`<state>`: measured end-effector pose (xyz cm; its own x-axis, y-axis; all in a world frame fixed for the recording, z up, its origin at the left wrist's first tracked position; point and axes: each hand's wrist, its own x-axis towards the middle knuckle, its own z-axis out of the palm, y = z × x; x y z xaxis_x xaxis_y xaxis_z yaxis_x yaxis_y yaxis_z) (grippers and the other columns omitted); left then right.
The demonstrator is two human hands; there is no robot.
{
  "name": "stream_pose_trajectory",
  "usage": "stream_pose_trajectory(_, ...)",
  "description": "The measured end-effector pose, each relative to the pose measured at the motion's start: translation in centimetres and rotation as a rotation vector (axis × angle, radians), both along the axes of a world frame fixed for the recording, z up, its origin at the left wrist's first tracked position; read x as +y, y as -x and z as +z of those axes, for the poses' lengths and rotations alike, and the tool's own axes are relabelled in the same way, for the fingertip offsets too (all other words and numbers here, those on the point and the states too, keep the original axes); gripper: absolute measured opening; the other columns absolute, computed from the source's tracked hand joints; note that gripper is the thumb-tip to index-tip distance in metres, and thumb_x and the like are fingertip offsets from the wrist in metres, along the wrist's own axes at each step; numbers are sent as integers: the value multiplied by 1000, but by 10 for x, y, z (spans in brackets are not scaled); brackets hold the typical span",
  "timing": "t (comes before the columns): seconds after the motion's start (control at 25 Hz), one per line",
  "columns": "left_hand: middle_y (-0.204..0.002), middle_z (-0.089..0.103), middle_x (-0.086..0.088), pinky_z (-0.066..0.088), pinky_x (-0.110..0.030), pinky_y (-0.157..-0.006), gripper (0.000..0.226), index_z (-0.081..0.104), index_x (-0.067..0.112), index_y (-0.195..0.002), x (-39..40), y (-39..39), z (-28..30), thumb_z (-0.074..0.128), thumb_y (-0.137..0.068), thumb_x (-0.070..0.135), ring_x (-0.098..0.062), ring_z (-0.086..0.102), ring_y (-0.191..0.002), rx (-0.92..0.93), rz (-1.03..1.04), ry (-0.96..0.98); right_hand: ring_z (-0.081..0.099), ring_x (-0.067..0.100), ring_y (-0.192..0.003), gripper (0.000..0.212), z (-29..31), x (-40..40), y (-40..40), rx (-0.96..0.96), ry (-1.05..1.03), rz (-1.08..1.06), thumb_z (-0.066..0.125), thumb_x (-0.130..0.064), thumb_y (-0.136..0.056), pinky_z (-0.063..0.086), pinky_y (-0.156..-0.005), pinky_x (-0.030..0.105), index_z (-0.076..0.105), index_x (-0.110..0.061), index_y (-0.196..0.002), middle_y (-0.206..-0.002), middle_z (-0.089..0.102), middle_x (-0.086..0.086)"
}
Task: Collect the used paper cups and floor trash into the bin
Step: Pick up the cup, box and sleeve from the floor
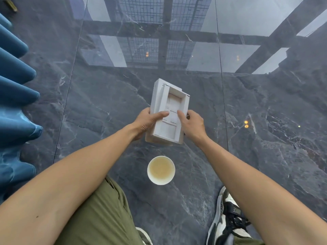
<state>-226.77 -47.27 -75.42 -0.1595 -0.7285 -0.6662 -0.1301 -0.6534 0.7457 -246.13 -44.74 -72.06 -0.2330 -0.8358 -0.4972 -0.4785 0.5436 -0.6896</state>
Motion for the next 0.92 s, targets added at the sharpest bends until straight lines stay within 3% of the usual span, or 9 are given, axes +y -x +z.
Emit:
stream_pose_trajectory(0.12,-120,76,-7,60,-34,-84,92,59,8,-133,11,-27,10,92,-59,52,-25,75,-108,-44,104,9,69,20,-77,34,-1,25,5,-166,-24,-84,49,-28,-100,64,-73,46,63,-14,-128,-94,67,2)
stream_pose_trajectory(0.24,-118,74,-8,56,-31,-74,75,57,7,-131,25,-49,14,91,-74,40,-25,73,-104,-70,175,-30,64,22,-105,73,-11,80,19,-76,-141,81,58,-16,-86,60,-86,43,36,-31,-154,-123,58,2)
stream_pose_trajectory(0.4,-110,73,-6,53,-26,-66,44,60,13,-117,41,-49,16,85,-85,28,-19,71,-93,-75,200,-89,44,21,-142,111,-20,145,11,-4,-254,378,79,-40,-73,48,-111,46,11,-33,-161,-163,28,1)
stream_pose_trajectory(0.48,-113,72,-6,53,-28,-67,52,59,12,-122,42,-47,14,86,-83,32,-19,70,-95,-81,191,-92,34,20,-150,122,-23,163,2,9,-294,482,83,-49,-67,38,-120,45,10,-26,-162,-168,20,0)
stream_pose_trajectory(0.56,-118,72,-8,54,-31,-71,67,55,8,-132,42,-43,9,88,-80,35,-23,71,-102,-78,180,-103,38,15,-146,113,-22,170,-10,-34,-246,476,87,-48,-63,41,-118,42,24,-37,-156,-159,33,-8)
stream_pose_trajectory(0.64,-116,72,-7,54,-30,-70,67,54,7,-133,43,-37,3,88,-81,33,-22,71,-100,-79,188,-116,53,2,-127,84,-18,169,-23,-130,-106,407,90,-33,-67,49,-107,31,45,-59,-132,-133,52,-24)
stream_pose_trajectory(0.72,-117,72,-7,54,-28,-69,67,54,7,-133,45,-32,0,88,-81,32,-20,71,-98,-80,174,-127,63,-7,-107,64,-18,163,-34,-235,2,334,90,-15,-74,51,-89,18,60,-58,-111,-112,65,-21)
stream_pose_trajectory(0.84,-121,71,-7,54,-28,-71,71,53,8,-134,41,-22,-3,90,-79,33,-21,71,-104,-89,201,-111,59,-15,-101,72,-20,156,-36,-271,-76,176,89,-26,-77,46,-81,13,47,-78,-101,-116,59,-21)
stream_pose_trajectory(0.92,-121,70,-5,54,-29,-73,72,52,9,-132,35,-15,1,91,-77,34,-21,69,-106,-129,256,-74,60,-8,-109,71,-27,154,-26,-272,-107,71,89,-32,-74,50,-89,21,45,-74,-111,-123,62,-21)
